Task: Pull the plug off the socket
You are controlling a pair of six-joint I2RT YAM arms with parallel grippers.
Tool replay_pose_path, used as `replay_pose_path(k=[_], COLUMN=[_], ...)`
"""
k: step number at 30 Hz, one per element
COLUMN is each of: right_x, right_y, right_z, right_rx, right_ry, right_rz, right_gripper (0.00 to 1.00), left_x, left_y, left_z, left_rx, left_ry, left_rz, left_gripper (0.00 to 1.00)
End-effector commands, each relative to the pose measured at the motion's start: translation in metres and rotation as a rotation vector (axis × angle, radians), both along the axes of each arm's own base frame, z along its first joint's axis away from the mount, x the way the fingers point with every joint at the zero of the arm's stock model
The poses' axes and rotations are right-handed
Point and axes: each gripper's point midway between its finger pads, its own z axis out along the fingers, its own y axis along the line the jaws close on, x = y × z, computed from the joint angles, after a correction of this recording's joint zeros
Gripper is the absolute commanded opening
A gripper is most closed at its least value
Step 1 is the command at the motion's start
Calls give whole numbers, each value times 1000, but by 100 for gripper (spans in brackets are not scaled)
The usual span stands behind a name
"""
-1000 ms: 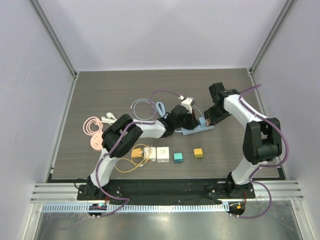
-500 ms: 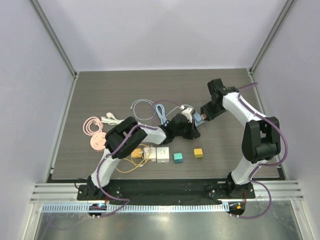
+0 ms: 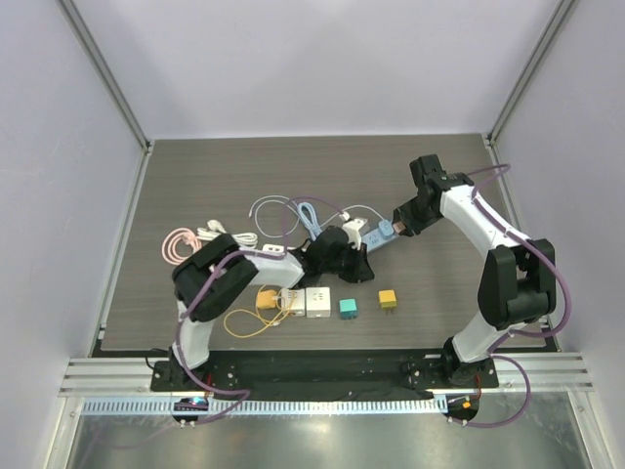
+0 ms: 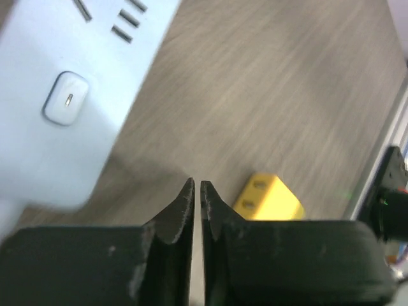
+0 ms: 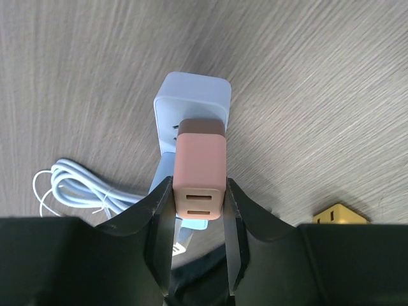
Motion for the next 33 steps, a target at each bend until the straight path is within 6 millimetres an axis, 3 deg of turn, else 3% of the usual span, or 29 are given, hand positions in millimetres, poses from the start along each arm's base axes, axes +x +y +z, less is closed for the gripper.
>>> replay_pose_path(k=[1, 3, 4, 6, 7, 9, 10, 19, 27, 33], right_x=[-1, -3, -3, -6, -6, -8, -9, -13, -13, -12], right_y=[3, 2, 1, 8, 8, 8, 7, 11, 13, 16], right_z=[4, -2, -4, -3, -3, -3, -4, -9, -12, -13], right_rx=[39, 43, 40, 75, 75, 83, 86, 145, 165, 182], right_ry=[-23, -15, -15, -8, -8, -9, -7, 11, 12, 13], right_rz=[18, 20, 22, 48, 52, 57, 57, 74, 84, 86], right_gripper=[1, 1, 1, 1, 1, 1, 1, 1, 1, 1], left_x=[-1, 5, 4, 6, 5, 14, 16, 44, 62, 69], left_y=[7, 12, 17, 9, 11, 8, 12, 27, 14, 9], left_z=[65, 79, 73, 80, 72, 73, 59, 22, -4, -12], left_rx=[-60, -39, 3, 20, 64, 107, 164, 338, 362, 391], left_ry=[-134, -185, -172, -228, -218, -260, -284, -499, -505, -530], left_rz=[-72, -72, -81, -170, -190, -210, -241, -292, -256, -221], left_gripper=[18, 32, 47, 60, 67, 70, 72, 79, 77, 72])
